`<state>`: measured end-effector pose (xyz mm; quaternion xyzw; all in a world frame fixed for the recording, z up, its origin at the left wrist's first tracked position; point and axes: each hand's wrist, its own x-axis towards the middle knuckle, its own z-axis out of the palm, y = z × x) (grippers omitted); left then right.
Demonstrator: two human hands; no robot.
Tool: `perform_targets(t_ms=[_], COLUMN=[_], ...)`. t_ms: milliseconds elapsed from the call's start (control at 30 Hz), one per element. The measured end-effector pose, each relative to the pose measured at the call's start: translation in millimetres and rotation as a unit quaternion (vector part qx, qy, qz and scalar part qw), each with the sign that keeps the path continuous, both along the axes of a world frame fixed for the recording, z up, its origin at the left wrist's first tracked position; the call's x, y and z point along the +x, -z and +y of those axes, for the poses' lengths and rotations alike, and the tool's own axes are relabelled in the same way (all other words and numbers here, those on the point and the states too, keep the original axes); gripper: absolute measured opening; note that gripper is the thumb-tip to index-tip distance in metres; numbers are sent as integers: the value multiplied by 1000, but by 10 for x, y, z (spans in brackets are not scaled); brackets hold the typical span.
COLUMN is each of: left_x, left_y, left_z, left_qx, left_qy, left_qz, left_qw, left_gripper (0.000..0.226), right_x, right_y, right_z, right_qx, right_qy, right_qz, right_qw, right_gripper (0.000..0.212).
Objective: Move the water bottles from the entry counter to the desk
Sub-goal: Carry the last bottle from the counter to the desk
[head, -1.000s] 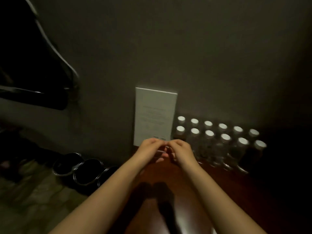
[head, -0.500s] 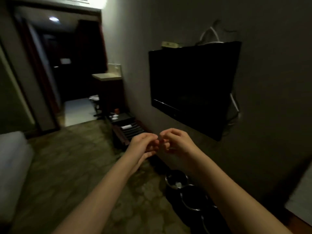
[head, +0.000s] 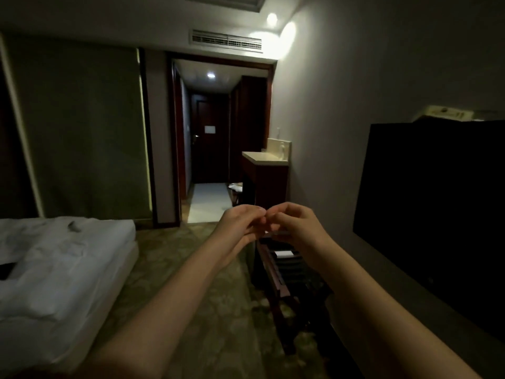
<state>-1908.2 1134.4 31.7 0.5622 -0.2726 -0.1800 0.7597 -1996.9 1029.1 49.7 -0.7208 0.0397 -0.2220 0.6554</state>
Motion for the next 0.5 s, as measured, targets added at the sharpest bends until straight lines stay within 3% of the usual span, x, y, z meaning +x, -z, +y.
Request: perform_targets(t_ms=[200,500], left_x=[1406,3839], left_y=[-190,60], left_z=[-207,-387], left_qx=[18,58], left_qy=[-20,10], left_qz=[-28,-9], left_qw=[999,998], left_gripper=[5,7], right_x=[1556,3960], right_y=[-136,131], right_z=[-243,-535], right_qx=[-6,-26], right_qy=[6,-2], right_qz=[0,38], right_qw=[1000,999], right_gripper=[11,11])
